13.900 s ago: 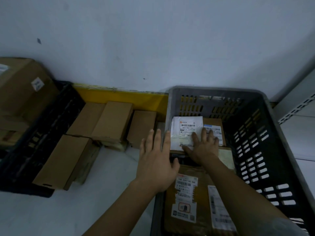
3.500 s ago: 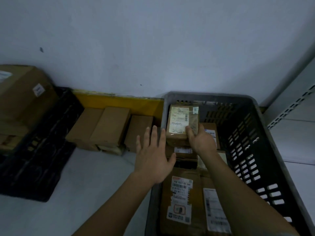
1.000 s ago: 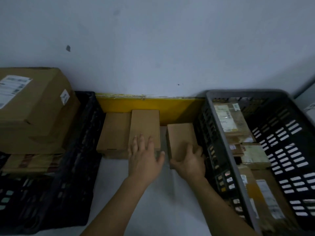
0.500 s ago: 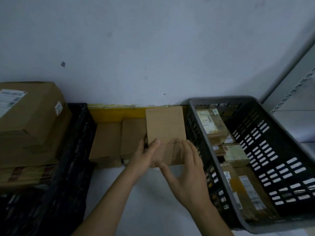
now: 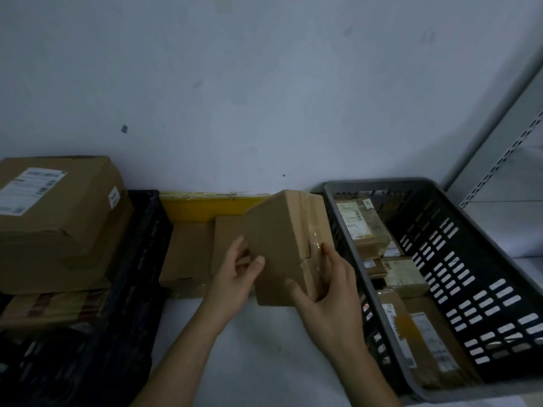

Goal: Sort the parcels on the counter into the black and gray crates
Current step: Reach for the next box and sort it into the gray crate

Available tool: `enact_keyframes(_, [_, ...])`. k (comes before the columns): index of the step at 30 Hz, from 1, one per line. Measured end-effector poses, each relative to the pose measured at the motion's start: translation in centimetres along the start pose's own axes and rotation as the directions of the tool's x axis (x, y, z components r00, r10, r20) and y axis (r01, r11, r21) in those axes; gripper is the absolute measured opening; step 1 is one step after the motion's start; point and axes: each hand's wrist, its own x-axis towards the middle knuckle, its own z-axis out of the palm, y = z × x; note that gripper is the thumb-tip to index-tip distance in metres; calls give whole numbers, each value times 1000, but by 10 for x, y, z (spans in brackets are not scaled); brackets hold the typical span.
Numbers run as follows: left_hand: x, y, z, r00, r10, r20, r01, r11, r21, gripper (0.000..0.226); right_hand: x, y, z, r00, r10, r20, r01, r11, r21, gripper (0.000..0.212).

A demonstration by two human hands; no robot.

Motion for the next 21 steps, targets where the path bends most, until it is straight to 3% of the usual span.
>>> enact_keyframes(3, [-12,11,14,991,103,80,-100,994,-47,104,-12,-9,5,989,-146,-9,144,984,-109,103])
enact_keyframes(6, [-14,19,15,991,91,102,-90,996,-21,91,-22,-8,4,966,-248,67,246,969,37,88])
enact_keyframes(10, [-16,21,4,992,37,119,-27,996,-88,78,-20,-7,-8,981,-168,92,134,946,296,66])
enact_keyframes(14, [-22,18,8,989,40,144,-23,993,-118,53,-13,-2,-12,968,-82,239,-57,850,523,76])
enact_keyframes(16, [-22,17,10,987,30,157,-8,990,-138,55,-12,-1,-15,950,-93,299,-89,835,543,79])
enact_keyframes(19, [-23,17,12,990,23,140,-6,993,-118,45,-12,-1,-15,964,-49,262,-93,858,505,86])
enact_keyframes(21, [-22,16,15,998,51,26,-49,997,-65,36,-12,-2,-15,987,37,157,-87,943,323,92])
